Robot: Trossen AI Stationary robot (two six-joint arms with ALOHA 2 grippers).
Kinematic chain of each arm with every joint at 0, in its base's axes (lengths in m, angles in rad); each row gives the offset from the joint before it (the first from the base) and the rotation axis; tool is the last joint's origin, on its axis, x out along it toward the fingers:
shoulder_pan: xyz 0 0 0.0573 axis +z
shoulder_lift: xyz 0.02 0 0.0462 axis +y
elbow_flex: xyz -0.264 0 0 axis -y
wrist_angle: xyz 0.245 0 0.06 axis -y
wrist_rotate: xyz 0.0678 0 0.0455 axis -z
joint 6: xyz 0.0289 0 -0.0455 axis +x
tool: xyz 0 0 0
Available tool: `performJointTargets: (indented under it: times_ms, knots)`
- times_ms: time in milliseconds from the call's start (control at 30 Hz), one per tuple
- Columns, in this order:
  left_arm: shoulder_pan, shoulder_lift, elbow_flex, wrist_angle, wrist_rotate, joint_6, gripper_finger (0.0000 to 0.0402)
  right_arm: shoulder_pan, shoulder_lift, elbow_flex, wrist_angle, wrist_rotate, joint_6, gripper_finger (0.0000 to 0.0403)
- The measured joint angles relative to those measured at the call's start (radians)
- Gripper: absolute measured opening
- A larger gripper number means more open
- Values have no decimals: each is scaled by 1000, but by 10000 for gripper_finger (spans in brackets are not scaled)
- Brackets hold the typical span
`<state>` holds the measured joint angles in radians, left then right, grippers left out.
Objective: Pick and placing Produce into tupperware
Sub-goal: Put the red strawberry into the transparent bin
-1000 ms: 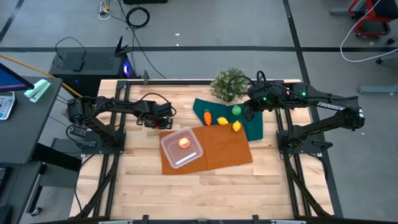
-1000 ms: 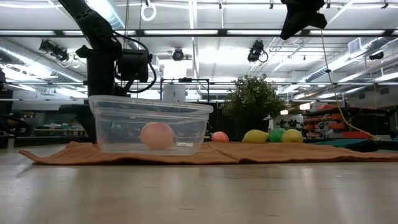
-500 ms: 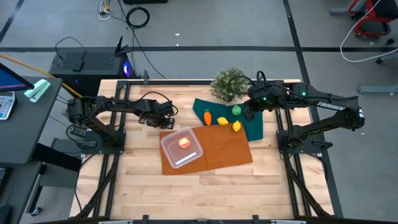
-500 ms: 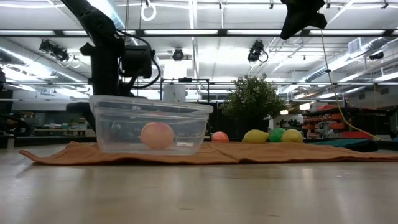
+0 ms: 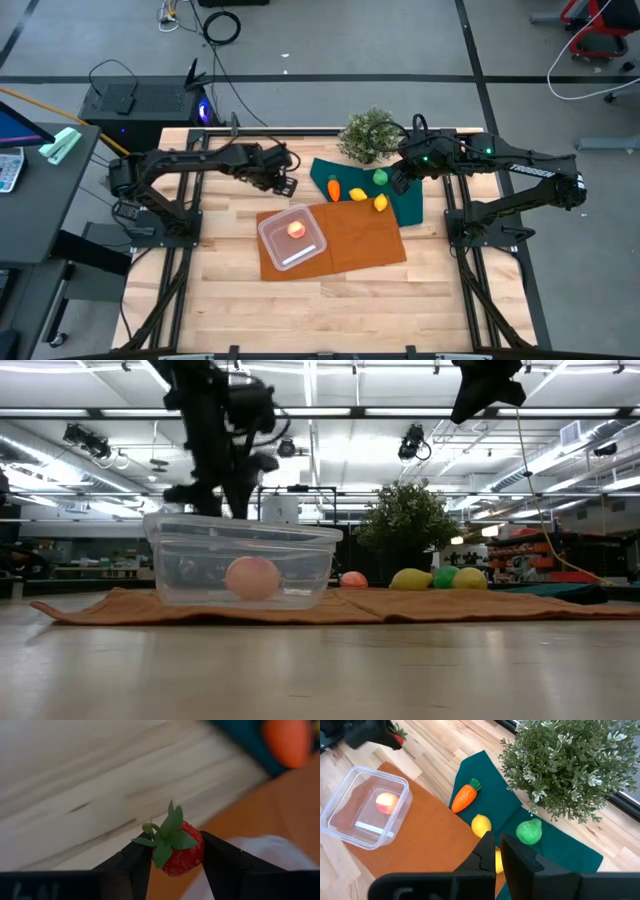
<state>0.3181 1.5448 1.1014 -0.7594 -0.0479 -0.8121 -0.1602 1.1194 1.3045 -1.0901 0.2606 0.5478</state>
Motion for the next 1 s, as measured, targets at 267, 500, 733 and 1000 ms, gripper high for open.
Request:
performJointTargets:
  times_ms: [267,500,733,1000]
  knots:
    - [-101,0,199,-98,1,65,145,0,0,0,-1,0,-19,1]
    - [-215,0,226,-183,3,60,168,0,0,0,-1,0,-28,1]
    - [-324,0,226,-195,2,-2,144,0,0,0,-1,0,-28,1]
    - [-397,0,226,-193,2,-48,168,0,0,0,-1,0,-28,1]
